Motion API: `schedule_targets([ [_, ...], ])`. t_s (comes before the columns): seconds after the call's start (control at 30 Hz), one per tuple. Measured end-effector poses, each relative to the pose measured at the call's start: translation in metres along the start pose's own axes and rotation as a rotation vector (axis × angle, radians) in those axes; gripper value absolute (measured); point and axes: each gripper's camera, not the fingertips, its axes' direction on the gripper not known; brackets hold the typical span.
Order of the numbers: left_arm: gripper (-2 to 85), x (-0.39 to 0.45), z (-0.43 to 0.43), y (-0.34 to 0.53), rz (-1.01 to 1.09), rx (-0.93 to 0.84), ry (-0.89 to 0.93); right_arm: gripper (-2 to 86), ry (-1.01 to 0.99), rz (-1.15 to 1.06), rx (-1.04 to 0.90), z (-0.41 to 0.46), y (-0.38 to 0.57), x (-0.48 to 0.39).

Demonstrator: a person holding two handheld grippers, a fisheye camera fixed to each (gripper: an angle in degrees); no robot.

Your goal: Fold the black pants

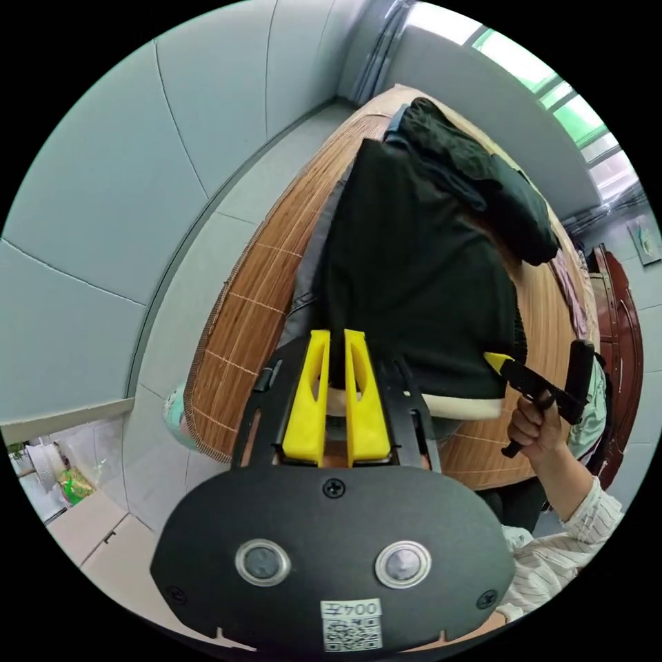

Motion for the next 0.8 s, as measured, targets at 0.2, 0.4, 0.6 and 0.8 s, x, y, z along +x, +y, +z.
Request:
schedule_targets([
  [0.2,1.6,0.022,-0.041,-0.012,0.159,-0.051,0.005,7.6,0.018,-0.005,-0.033,-0.024,-0.014,-0.025],
  [0.4,1.1,0.02,-0.039,0.0,0.061,-0.089,-0.096,7.6,0.019,0.032,-0.13,0.004,0.004,-0.043],
  [0.6,1.2,0.02,-0.067,0.046,-0.054,0.084,-0.065,9.7,0.018,0.062,-0.129,-0.004,0.012,-0.019],
  [0.8,0.9,0.072,-0.053,0.092,0.154,0.232,0.012,8.9,0.082,-0.052,-0.052,-0.037,0.033,-0.038],
])
